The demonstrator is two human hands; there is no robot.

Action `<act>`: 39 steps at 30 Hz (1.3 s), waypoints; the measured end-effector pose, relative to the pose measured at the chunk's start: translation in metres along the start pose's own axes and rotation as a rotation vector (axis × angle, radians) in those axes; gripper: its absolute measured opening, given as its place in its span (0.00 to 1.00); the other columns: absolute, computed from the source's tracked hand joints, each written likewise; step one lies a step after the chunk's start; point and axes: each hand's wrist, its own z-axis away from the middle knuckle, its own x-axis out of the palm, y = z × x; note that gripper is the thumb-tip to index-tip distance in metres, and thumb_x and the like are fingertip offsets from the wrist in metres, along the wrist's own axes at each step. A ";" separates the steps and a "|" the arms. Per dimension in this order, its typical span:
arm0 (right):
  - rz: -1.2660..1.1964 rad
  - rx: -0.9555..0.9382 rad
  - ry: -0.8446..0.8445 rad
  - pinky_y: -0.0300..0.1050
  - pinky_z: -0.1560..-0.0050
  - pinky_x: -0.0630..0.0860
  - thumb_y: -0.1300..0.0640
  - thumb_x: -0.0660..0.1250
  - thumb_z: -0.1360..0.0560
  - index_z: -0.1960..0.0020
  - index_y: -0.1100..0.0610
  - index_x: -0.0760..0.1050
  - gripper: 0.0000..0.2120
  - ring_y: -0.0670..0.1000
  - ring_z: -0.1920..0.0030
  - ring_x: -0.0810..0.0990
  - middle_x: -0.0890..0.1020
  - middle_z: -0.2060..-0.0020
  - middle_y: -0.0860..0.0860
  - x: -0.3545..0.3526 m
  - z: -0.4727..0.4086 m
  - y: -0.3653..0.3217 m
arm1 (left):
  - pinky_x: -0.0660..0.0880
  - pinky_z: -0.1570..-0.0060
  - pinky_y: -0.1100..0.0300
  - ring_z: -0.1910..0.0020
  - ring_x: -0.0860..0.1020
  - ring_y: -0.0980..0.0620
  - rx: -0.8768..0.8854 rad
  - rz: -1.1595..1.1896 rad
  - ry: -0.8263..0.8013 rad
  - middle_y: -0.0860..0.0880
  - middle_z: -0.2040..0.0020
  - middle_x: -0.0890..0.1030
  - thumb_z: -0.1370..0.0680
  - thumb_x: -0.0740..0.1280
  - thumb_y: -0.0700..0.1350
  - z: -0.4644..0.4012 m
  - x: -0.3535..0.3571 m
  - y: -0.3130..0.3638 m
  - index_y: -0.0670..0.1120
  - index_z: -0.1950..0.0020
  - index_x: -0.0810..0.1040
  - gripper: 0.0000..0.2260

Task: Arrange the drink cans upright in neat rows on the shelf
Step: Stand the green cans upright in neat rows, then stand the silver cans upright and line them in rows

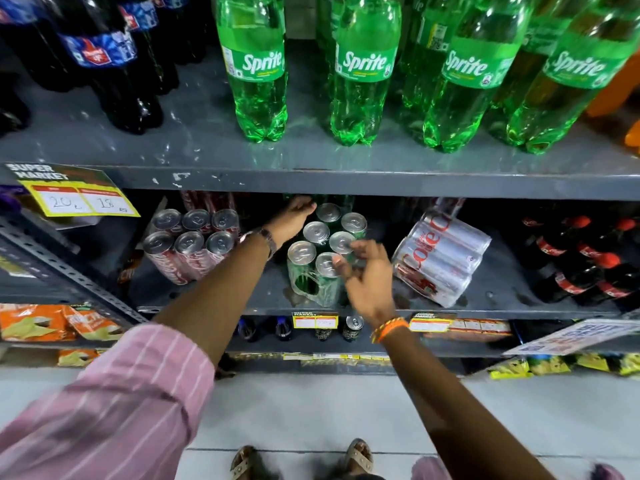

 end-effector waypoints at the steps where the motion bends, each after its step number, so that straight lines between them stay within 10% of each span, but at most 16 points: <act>1: 0.016 -0.020 -0.034 0.47 0.38 0.75 0.43 0.71 0.30 0.42 0.50 0.72 0.21 0.49 0.46 0.75 0.71 0.45 0.49 0.004 0.011 -0.004 | 0.63 0.37 0.65 0.36 0.71 0.52 -0.001 -0.033 -0.050 0.45 0.35 0.74 0.19 0.61 0.43 -0.008 0.005 0.007 0.39 0.31 0.71 0.18; 5: 0.124 -0.096 -0.066 0.40 0.29 0.67 0.52 0.79 0.34 0.39 0.49 0.73 0.26 0.49 0.37 0.70 0.65 0.39 0.49 0.012 0.029 -0.006 | 0.63 0.29 0.55 0.29 0.69 0.46 -0.002 -0.190 -0.229 0.45 0.32 0.73 0.18 0.58 0.44 -0.029 0.022 0.012 0.46 0.31 0.71 0.15; 10: 0.200 -0.116 -0.102 0.49 0.36 0.77 0.63 0.75 0.33 0.42 0.46 0.72 0.24 0.54 0.41 0.77 0.65 0.36 0.49 0.007 0.023 -0.005 | 0.70 0.58 0.79 0.43 0.71 0.51 0.077 -0.141 -0.233 0.44 0.45 0.76 0.21 0.60 0.33 -0.037 0.023 -0.002 0.34 0.35 0.72 0.14; 20: 0.245 -0.086 -0.016 0.32 0.47 0.70 0.75 0.61 0.38 0.41 0.55 0.80 0.30 0.49 0.56 0.72 0.77 0.48 0.58 -0.014 -0.027 0.015 | 0.73 0.39 0.52 0.43 0.78 0.45 0.020 -0.158 0.191 0.43 0.44 0.81 0.26 0.69 0.43 -0.003 -0.023 -0.051 0.45 0.45 0.77 0.10; 27: 0.253 -0.113 -0.158 0.43 0.37 0.77 0.78 0.61 0.36 0.39 0.53 0.81 0.32 0.51 0.43 0.82 0.85 0.44 0.53 -0.015 -0.086 0.024 | 0.71 0.62 0.61 0.58 0.76 0.51 0.041 -0.156 0.394 0.46 0.55 0.79 0.25 0.69 0.48 0.069 -0.012 -0.063 0.42 0.48 0.75 0.11; 35: 0.255 -0.197 -0.317 0.41 0.39 0.76 0.76 0.57 0.35 0.34 0.51 0.78 0.35 0.55 0.40 0.81 0.83 0.40 0.55 -0.027 -0.099 0.035 | 0.77 0.50 0.51 0.51 0.80 0.45 -0.034 -0.056 0.481 0.47 0.55 0.80 0.26 0.71 0.48 0.073 -0.004 -0.062 0.44 0.48 0.76 0.11; 39: 0.195 -0.111 -0.286 0.33 0.57 0.71 0.78 0.56 0.33 0.35 0.59 0.76 0.31 0.51 0.50 0.78 0.81 0.41 0.58 -0.060 -0.113 0.042 | 0.78 0.47 0.52 0.56 0.78 0.50 0.017 0.072 0.681 0.48 0.56 0.79 0.28 0.70 0.41 0.087 0.005 -0.048 0.46 0.50 0.77 0.08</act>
